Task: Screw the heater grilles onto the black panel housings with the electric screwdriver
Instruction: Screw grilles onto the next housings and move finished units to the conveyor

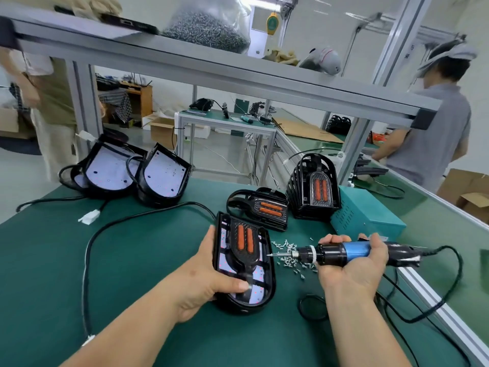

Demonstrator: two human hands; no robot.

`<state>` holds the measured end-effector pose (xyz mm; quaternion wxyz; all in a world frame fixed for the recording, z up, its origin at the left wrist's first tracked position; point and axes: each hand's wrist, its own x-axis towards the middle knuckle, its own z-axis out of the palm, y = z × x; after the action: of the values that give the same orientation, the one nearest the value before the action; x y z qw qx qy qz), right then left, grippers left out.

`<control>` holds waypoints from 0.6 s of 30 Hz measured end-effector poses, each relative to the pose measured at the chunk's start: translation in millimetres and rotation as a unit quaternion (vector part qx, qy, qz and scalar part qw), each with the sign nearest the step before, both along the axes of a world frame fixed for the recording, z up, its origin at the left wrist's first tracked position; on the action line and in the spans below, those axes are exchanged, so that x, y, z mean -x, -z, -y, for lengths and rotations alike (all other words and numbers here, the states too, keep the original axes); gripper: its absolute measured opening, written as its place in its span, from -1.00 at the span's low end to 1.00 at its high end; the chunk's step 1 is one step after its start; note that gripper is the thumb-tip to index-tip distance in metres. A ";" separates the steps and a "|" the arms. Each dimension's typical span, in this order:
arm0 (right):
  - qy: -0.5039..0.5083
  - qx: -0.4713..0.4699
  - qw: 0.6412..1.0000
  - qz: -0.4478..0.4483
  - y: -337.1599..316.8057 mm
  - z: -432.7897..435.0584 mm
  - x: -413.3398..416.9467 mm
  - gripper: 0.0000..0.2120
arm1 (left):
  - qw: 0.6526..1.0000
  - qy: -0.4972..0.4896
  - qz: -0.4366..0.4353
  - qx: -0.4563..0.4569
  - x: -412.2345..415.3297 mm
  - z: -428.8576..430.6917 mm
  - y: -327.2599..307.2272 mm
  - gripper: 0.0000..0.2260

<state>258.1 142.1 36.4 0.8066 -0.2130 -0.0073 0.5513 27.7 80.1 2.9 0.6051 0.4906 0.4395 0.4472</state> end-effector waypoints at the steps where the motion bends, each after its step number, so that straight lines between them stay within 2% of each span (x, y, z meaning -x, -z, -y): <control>1: 0.001 -0.007 1.000 0.007 -1.7 2.4 3.1 -0.81 | 1.000 -0.013 -0.001 -0.007 -4.0 0.0 1.2 0.00; 5: -0.009 -0.048 0.998 0.036 -12.0 14.3 18.0 -0.84 | 0.996 -0.009 -0.010 -0.083 -11.5 -0.5 5.0 0.14; 8: -0.014 -0.078 0.994 0.072 -18.5 22.2 28.6 -0.63 | 0.991 0.015 -0.031 -0.126 -10.9 -0.3 6.9 0.14; 9: -0.016 -0.089 0.992 0.088 -20.8 25.4 32.3 -0.61 | 0.990 0.020 -0.035 -0.135 -10.9 -0.2 7.0 0.13; 11: -0.028 -0.121 0.985 0.122 -22.7 29.2 37.2 -0.82 | 0.989 0.022 -0.042 -0.143 -10.5 -1.1 7.6 0.11; 12: -0.029 -0.129 0.982 0.134 -23.3 30.8 40.8 -0.83 | 0.988 0.022 -0.045 -0.148 -10.1 -1.6 8.2 0.09; 14: -0.036 -0.138 0.977 0.158 -22.2 31.3 43.6 -0.59 | 0.985 0.025 -0.054 -0.160 -9.3 -3.0 9.6 0.04; 18: -0.041 -0.146 0.971 0.184 -18.6 32.7 51.9 -0.52 | 0.984 0.024 -0.070 -0.163 -8.3 -4.2 11.0 0.00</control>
<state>206.2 109.4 55.1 0.7903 -0.1901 -0.2447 0.5286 36.0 84.2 -8.0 0.4951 0.6232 0.3901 0.4629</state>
